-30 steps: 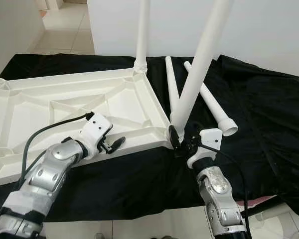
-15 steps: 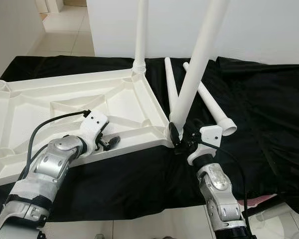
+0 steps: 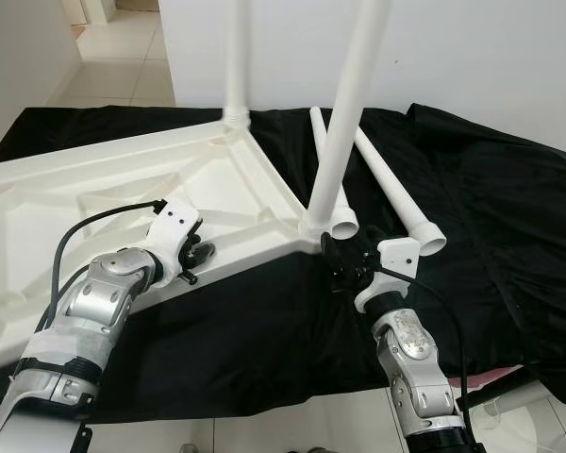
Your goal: Building children table
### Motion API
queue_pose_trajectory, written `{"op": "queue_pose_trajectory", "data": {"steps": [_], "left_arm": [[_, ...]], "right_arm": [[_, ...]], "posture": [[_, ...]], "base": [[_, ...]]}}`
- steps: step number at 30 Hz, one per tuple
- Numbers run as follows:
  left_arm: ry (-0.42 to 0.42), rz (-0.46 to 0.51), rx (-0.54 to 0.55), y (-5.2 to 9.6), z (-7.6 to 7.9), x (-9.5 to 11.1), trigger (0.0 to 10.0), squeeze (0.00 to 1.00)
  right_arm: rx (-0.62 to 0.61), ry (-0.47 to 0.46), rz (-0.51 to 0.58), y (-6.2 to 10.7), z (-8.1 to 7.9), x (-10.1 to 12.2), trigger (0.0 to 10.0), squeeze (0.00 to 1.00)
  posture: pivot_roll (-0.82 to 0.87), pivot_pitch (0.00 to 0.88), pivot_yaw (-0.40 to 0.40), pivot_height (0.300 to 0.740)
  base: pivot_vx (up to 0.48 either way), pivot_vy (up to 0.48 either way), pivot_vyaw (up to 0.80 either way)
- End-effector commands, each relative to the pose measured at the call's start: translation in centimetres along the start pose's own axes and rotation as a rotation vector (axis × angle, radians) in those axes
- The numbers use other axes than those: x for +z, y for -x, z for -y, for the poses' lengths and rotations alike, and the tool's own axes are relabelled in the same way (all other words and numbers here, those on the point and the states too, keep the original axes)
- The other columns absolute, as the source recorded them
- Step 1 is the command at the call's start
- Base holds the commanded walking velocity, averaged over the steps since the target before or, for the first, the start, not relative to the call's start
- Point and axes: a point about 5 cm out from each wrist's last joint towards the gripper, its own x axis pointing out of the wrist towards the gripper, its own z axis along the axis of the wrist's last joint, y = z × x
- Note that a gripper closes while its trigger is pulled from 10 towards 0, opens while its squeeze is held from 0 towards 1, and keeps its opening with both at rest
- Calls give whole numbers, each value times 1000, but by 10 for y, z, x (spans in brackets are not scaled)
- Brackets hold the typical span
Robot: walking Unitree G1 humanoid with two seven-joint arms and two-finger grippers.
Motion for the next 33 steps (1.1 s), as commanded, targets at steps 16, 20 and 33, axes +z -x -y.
{"op": "queue_pose_trajectory", "data": {"steps": [16,20,33], "left_arm": [[43,106,137,-10,3,15,10000,0],[79,133,128,-9,4,17,10000,1000],[66,293,108,16,-14,35,10000,0]], "right_arm": [[-12,17,1,-5,3,-2,10000,0],[-12,19,3,-6,3,-2,10000,0],[-21,26,4,-8,3,-4,10000,0]], "posture": [[-26,68,-36,740],[-25,65,-35,740],[-13,62,-28,740]], "base": [[0,0,0],[0,0,0],[0,0,0]]}}
